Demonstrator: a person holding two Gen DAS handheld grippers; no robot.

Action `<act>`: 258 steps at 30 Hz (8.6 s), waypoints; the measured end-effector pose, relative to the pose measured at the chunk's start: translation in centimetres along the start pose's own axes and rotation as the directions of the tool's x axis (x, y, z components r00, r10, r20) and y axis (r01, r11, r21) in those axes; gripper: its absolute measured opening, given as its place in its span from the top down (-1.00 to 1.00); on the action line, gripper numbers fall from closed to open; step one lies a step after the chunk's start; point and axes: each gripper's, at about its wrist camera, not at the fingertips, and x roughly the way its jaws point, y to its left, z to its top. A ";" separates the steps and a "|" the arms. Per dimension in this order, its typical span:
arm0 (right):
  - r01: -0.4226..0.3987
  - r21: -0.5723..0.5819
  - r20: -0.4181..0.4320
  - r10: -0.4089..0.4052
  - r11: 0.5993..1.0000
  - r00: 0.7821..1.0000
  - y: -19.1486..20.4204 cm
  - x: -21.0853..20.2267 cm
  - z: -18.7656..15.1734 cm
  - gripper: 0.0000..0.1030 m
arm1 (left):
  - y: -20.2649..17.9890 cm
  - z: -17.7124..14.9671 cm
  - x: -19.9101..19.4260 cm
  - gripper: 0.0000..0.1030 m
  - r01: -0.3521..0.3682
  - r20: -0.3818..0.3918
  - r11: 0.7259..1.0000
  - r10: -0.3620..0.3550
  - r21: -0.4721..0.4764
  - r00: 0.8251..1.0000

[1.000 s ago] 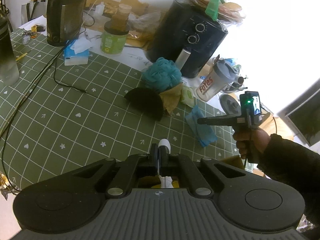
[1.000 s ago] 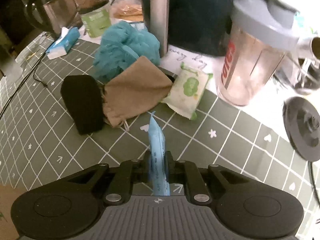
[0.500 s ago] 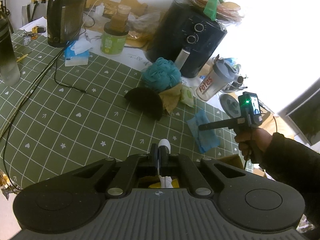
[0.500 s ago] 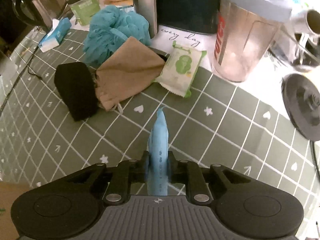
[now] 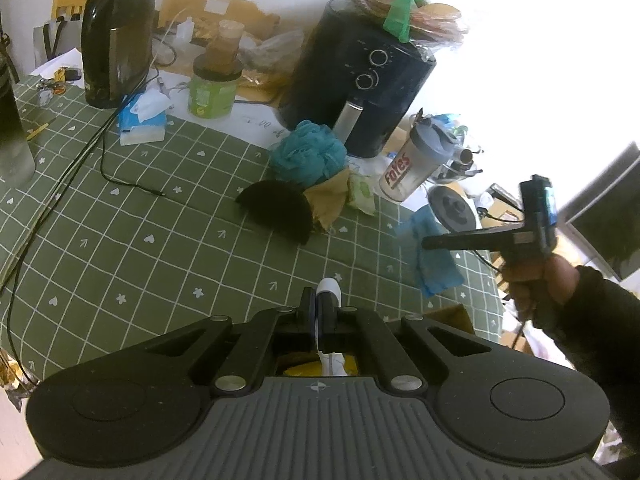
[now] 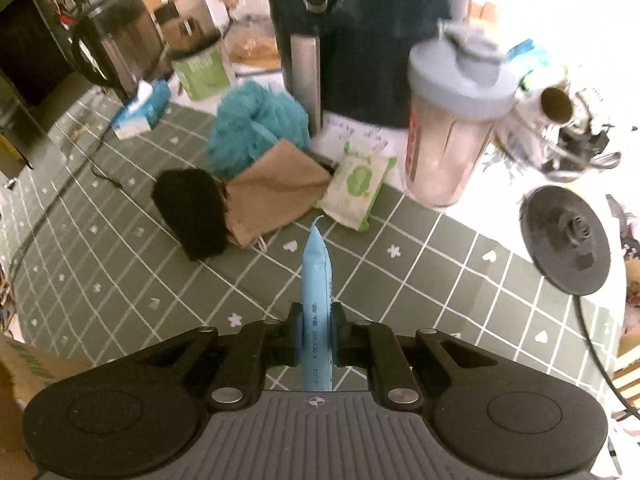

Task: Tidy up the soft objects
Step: 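Lift the blue wipes pack with the right tool while the left tool holds the white strap, then lower the blue pack into the box with the right tool while the left tool releases the strap inside, then withdraw both open tools up out of the box, then move the open left tool to the black half-round pad on the table, then close the left tool on the black half-round pad and lift it, then grasp the white wipes packet with the right tool while the left tool holds the pad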

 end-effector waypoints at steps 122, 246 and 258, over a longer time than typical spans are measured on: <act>0.048 0.145 0.065 -0.058 0.988 0.996 5.2 -10.2 -9.4 -1.00 | -4.3 -5.0 1.1 -0.16 -0.167 0.028 0.975 0.165 0.149 0.986; 0.096 -0.071 0.170 -0.082 0.993 0.982 -2.5 3.7 0.4 -1.00 | 1.8 3.4 14.3 -0.28 -0.227 0.126 0.723 0.192 0.652 0.973; 0.061 0.028 0.222 -0.066 0.998 0.973 -2.7 10.4 2.1 -0.81 | 3.8 2.9 7.9 -0.28 -0.177 0.042 0.941 0.172 0.287 0.984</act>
